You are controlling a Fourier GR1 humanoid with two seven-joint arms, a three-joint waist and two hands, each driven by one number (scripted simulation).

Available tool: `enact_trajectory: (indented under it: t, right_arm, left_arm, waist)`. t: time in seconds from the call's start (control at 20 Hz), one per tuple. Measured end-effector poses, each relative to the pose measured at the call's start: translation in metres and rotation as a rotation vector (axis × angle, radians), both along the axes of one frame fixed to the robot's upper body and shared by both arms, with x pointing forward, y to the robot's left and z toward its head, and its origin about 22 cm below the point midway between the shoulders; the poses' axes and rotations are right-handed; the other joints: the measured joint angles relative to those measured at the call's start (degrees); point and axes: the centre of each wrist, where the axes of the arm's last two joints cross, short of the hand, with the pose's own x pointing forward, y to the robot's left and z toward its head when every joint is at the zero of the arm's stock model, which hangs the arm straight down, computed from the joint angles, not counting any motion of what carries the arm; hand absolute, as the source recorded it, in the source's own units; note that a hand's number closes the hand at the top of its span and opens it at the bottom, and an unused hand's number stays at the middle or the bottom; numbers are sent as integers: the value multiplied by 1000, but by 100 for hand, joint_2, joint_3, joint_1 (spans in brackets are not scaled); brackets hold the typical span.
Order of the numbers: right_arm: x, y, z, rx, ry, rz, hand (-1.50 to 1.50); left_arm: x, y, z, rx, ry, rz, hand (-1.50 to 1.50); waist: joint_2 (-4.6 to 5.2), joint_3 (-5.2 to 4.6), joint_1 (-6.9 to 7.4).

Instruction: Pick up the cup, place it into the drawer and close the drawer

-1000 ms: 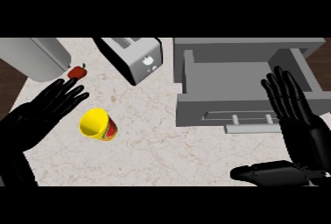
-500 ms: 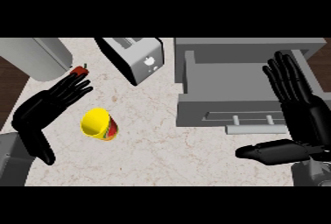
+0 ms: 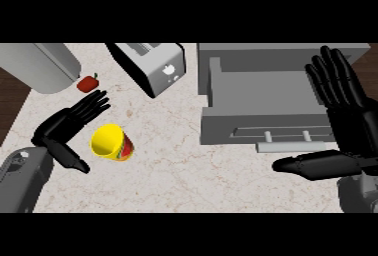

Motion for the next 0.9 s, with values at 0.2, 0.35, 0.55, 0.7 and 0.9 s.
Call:
enact_trajectory:
  t: [0.2,0.35,0.55,0.7,0.9]
  right_arm:
    - [2,0,-1,4,-7,7,-150]
    - [4,4,1,10,-7,9,-150]
    - [7,-2,8,9,-14,13,-150]
    - [11,0,13,9,-15,18,-150]
    - [12,1,14,5,-12,24,-150]
  left_arm:
    - [0,-2,-17,44,10,31,-150]
    - [-3,-3,-30,71,16,52,-150]
    - [-9,0,-42,102,15,69,-150]
    - [-11,-5,-51,116,3,76,-150]
    - [-14,-9,-60,111,-15,87,-150]
  waist:
    - [13,-3,-27]
    - [29,-8,-62]
    - [47,-14,-100]
    - [57,-18,-109]
    - [72,-23,-140]
